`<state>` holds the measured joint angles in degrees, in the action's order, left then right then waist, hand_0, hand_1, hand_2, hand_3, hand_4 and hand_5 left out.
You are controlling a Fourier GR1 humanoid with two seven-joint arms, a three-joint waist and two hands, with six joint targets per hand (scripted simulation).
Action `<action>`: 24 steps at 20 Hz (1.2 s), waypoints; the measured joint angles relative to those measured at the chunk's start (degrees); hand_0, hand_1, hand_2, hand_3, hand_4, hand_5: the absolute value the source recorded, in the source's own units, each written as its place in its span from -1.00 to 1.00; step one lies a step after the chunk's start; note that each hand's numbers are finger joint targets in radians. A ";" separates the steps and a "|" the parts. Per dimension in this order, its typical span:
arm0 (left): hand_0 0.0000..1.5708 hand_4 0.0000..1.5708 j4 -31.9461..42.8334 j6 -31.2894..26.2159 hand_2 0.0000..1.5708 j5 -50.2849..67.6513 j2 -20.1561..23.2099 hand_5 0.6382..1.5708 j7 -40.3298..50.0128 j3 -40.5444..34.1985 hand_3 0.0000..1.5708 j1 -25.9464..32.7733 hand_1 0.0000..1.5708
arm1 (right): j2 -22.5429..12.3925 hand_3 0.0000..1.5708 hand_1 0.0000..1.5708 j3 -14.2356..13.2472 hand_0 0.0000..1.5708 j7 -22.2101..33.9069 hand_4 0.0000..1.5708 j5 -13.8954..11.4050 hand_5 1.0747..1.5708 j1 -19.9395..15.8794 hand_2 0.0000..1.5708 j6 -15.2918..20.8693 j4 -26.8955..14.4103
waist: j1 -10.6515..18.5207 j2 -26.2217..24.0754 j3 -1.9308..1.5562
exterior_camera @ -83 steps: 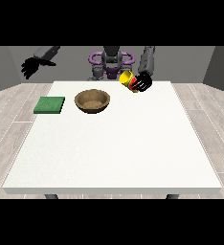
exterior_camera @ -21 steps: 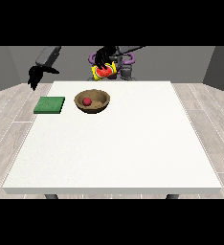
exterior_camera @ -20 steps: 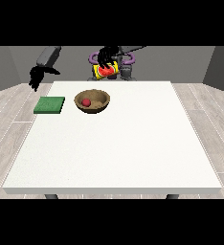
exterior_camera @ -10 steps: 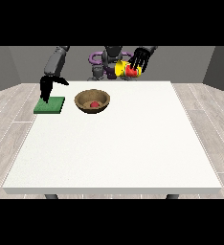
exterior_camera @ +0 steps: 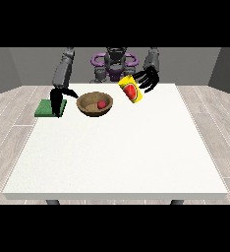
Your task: Pick the cup and pour the ball into the bowl, then pick the bowl and place it on the pad
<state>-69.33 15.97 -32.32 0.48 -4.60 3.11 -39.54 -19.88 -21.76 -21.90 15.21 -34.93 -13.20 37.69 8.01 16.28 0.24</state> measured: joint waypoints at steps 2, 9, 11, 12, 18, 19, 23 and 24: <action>-1.00 -1.00 0.82 -0.91 -1.00 4.48 -0.19 0.89 -3.20 -1.88 -1.00 0.84 -1.00 | 1.22 -1.00 -1.00 0.92 -1.00 0.36 -0.63 -0.35 0.93 -0.37 -1.00 0.49 0.75 | -0.81 1.00 -0.04; -1.00 -1.00 6.35 -3.85 -1.00 12.42 0.44 0.91 -10.23 -6.78 -1.00 3.86 -1.00 | 5.06 -1.00 -1.00 4.83 -1.00 2.98 -1.00 -2.10 0.89 0.28 -1.00 2.21 2.23 | -4.76 -1.96 -0.18; -1.00 -1.00 6.91 -4.41 -1.00 13.09 0.29 0.92 -10.09 -6.87 -1.00 4.90 -1.00 | 6.51 -1.00 -1.00 5.71 -1.00 3.05 -0.90 -2.53 0.89 1.36 -1.00 2.93 1.77 | -5.15 -3.95 -0.21; -1.00 -1.00 6.51 -4.29 -1.00 13.41 0.13 0.93 -9.69 -6.29 -1.00 4.79 -1.00 | 6.80 -1.00 -1.00 5.74 -1.00 2.20 -0.88 -2.64 0.88 1.22 -1.00 3.06 1.00 | -4.87 -3.76 -0.22; -1.00 -1.00 3.47 -4.18 -1.00 14.61 -0.03 0.97 -7.89 -3.06 -1.00 5.39 -1.00 | 6.54 -1.00 -1.00 4.79 -1.00 -1.11 -0.70 -2.12 0.90 1.25 -1.00 2.05 -4.21 | -3.13 -3.05 -0.27; -1.00 -1.00 2.49 -4.44 -1.00 14.51 -0.12 0.97 -7.16 -2.55 -1.00 4.85 -1.00 | 6.97 -1.00 -1.00 4.48 -1.00 -2.26 -0.75 -2.06 0.87 1.09 -1.00 2.61 -5.06 | -2.26 -2.33 -0.25; -1.00 -1.00 -1.44 -6.22 -1.00 14.54 0.55 0.97 -5.24 -1.61 -1.00 3.75 -1.00 | 5.84 -1.00 -1.00 2.80 -1.00 -7.68 -0.81 -1.09 0.81 1.93 -1.00 1.55 -6.12 | -0.09 -0.47 0.69; -1.00 -1.00 -1.85 -6.78 -1.00 14.63 0.71 0.97 -5.09 -1.40 -1.00 3.76 -1.00 | 6.03 -1.00 -1.00 2.48 -1.00 -8.08 -0.76 -0.78 0.83 1.81 -1.00 1.78 -6.23 | 0.33 -0.40 0.75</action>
<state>-71.18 9.18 -17.70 1.19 -9.69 1.71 -35.77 -13.85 -19.28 -29.98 14.43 -33.12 -11.42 31.46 8.35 15.88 0.99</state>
